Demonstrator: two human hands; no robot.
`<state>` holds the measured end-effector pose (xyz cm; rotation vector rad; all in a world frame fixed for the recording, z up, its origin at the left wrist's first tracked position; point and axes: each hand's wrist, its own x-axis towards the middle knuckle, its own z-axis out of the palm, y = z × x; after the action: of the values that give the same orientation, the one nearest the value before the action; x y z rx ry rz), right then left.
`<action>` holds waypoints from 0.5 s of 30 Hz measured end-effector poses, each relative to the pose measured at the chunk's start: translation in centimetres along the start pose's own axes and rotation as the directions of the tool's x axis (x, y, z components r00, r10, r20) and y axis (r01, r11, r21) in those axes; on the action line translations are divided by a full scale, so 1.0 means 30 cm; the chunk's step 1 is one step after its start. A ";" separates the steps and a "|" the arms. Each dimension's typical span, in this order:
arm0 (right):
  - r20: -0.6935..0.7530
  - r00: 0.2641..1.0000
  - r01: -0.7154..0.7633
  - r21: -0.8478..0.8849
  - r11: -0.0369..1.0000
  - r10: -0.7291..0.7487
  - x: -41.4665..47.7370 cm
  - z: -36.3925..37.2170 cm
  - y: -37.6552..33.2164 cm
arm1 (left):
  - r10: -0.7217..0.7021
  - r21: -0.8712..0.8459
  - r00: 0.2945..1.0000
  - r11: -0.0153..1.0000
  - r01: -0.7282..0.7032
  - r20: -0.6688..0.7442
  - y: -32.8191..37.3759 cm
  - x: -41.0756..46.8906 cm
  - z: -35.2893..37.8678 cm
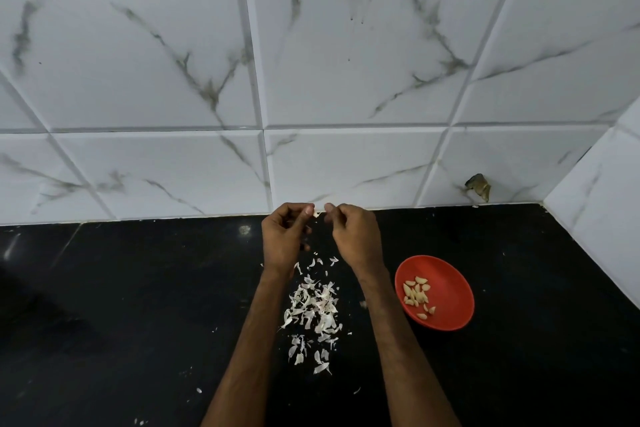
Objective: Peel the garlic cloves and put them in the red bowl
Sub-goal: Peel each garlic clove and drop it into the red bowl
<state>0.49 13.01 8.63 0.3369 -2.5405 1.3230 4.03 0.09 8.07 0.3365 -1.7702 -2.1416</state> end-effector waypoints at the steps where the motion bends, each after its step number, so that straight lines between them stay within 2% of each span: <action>1: -0.010 1.000 -0.006 0.043 0.999 0.007 -0.001 0.000 -0.001 | 0.006 -0.001 1.000 1.000 -0.006 -0.009 0.001 -0.001 0.002; 4: 0.036 0.999 -0.020 0.312 0.950 0.009 -0.001 -0.001 -0.014 | 0.020 -0.004 0.999 1.000 -0.020 -0.027 0.002 -0.002 0.008; 5: 0.062 0.998 -0.013 0.354 0.935 -0.010 0.002 0.000 -0.014 | 0.025 -0.001 0.999 1.000 -0.025 -0.028 0.000 0.000 0.008; 8: 0.084 0.995 0.016 0.322 0.947 -0.045 0.000 -0.002 -0.019 | 0.035 0.006 0.999 0.999 -0.035 -0.015 -0.006 0.002 0.007; 15: -0.031 0.999 0.051 0.346 0.937 -0.044 -0.001 0.011 -0.017 | 0.103 -0.036 0.994 0.994 -0.102 0.034 -0.017 -0.003 0.019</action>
<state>0.64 12.45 8.85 0.4442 -2.2565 1.7461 3.83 0.73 7.68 0.1952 -1.7286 -2.1164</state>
